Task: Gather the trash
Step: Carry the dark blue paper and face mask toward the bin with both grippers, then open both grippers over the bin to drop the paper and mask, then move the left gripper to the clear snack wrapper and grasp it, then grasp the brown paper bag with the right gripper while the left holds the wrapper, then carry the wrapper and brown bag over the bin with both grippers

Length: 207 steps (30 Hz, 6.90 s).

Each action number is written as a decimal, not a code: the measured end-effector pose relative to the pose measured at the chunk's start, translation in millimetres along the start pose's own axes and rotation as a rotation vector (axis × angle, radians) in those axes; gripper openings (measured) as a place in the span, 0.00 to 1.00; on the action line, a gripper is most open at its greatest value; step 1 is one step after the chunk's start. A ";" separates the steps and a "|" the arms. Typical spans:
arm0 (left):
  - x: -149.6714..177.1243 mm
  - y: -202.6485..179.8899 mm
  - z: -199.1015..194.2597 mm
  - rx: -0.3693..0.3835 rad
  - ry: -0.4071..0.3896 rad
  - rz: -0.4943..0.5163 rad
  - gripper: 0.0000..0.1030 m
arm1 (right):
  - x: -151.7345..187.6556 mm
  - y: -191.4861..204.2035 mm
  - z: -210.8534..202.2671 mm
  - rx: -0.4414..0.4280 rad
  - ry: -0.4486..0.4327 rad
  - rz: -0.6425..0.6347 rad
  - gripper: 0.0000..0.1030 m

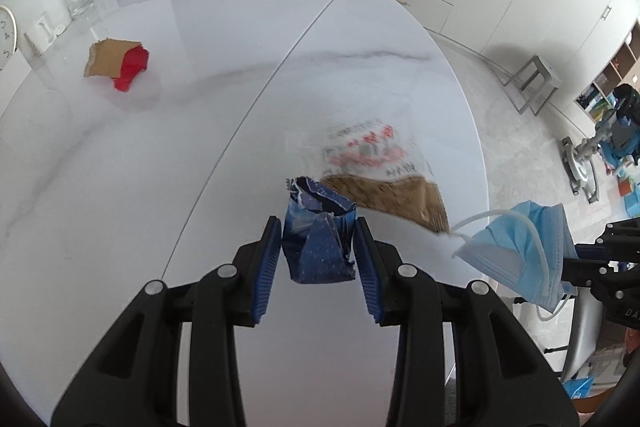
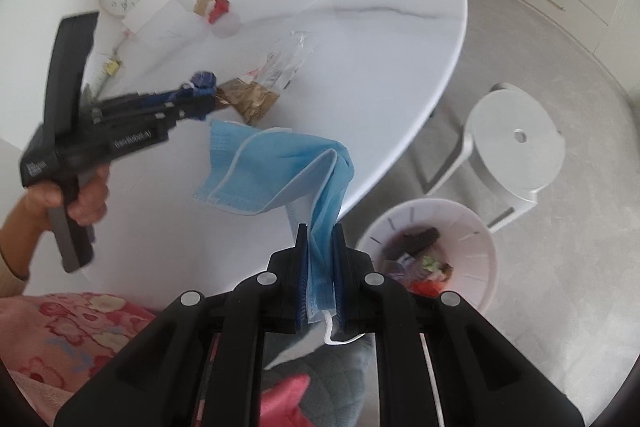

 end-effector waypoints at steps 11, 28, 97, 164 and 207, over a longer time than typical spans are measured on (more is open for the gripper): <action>-35.5 -18.0 -43.0 0.122 -0.101 0.067 0.36 | -7.9 11.1 11.8 0.023 0.027 -0.033 0.11; -42.9 -52.5 29.5 0.068 0.032 0.187 0.36 | 7.0 -6.2 3.1 0.040 0.021 0.035 0.12; -2.3 -172.8 -99.7 0.149 -0.052 0.286 0.92 | 72.5 -127.2 -68.4 0.234 -0.151 0.353 0.97; -33.5 265.3 31.8 -0.390 0.142 -0.544 0.34 | -296.4 179.8 196.9 -0.043 0.075 -0.357 0.98; -16.3 -92.4 -53.1 -0.034 0.026 0.073 0.35 | -20.7 -30.0 -40.5 0.204 -0.041 0.055 0.47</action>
Point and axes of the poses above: each gripper's, at about its wrist camera, not at the fingertips, and z roughly the way its jaws point, y to its left, x to its underside, the point moved 6 cm from there along z, roughly the way its jaws point, and after that the axes turned 12 degrees about -x, right-handed, at the moved point
